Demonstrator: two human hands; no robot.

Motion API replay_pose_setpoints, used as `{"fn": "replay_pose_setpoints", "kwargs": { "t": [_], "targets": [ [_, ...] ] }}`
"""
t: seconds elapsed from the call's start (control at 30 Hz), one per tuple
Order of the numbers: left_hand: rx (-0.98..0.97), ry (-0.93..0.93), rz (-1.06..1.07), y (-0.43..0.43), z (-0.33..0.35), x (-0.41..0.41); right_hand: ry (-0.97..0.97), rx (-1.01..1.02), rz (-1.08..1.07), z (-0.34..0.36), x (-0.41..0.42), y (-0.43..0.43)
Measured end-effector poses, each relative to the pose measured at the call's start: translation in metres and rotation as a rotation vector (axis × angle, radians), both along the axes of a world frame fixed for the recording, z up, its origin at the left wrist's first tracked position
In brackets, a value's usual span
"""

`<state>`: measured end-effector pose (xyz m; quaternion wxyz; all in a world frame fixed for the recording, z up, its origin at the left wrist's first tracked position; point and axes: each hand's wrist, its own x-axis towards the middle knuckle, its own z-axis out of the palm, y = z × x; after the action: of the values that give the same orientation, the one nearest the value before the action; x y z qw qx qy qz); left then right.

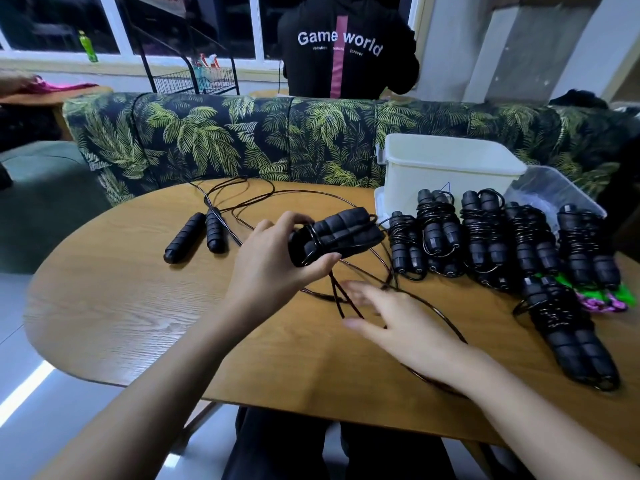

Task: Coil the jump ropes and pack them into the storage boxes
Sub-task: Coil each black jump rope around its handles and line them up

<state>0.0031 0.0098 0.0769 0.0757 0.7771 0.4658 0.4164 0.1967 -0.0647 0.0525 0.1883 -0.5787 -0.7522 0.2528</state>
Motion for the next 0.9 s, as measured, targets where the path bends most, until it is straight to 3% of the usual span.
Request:
{"fn": "replay_pose_setpoints", "kwargs": {
  "t": [0.17,0.3,0.5,0.6,0.73,0.8,0.9],
  "targets": [
    [0.093,0.032,-0.077,-0.001,0.006,0.006,0.211,0.130,0.037,-0.001,-0.011,0.012],
    [0.167,0.061,-0.110,0.002,0.010,-0.009,-0.008,0.201,0.107,0.004,0.014,0.025],
    [0.199,-0.010,-0.234,0.004,0.004,-0.030,0.270,-0.216,0.170,0.005,0.066,0.045],
    [0.216,0.045,-0.369,0.000,0.002,-0.032,0.414,-0.348,0.170,0.005,0.073,0.059],
    [0.310,0.344,-0.510,-0.016,-0.006,-0.017,0.278,-0.231,0.053,0.024,0.048,0.080],
    [0.357,0.486,-0.438,-0.016,-0.015,-0.008,0.221,-0.144,0.020,0.041,0.030,0.086],
    [0.374,0.537,-0.240,-0.012,-0.022,-0.006,0.249,0.025,-0.062,0.056,0.007,0.081]
  ]
}}
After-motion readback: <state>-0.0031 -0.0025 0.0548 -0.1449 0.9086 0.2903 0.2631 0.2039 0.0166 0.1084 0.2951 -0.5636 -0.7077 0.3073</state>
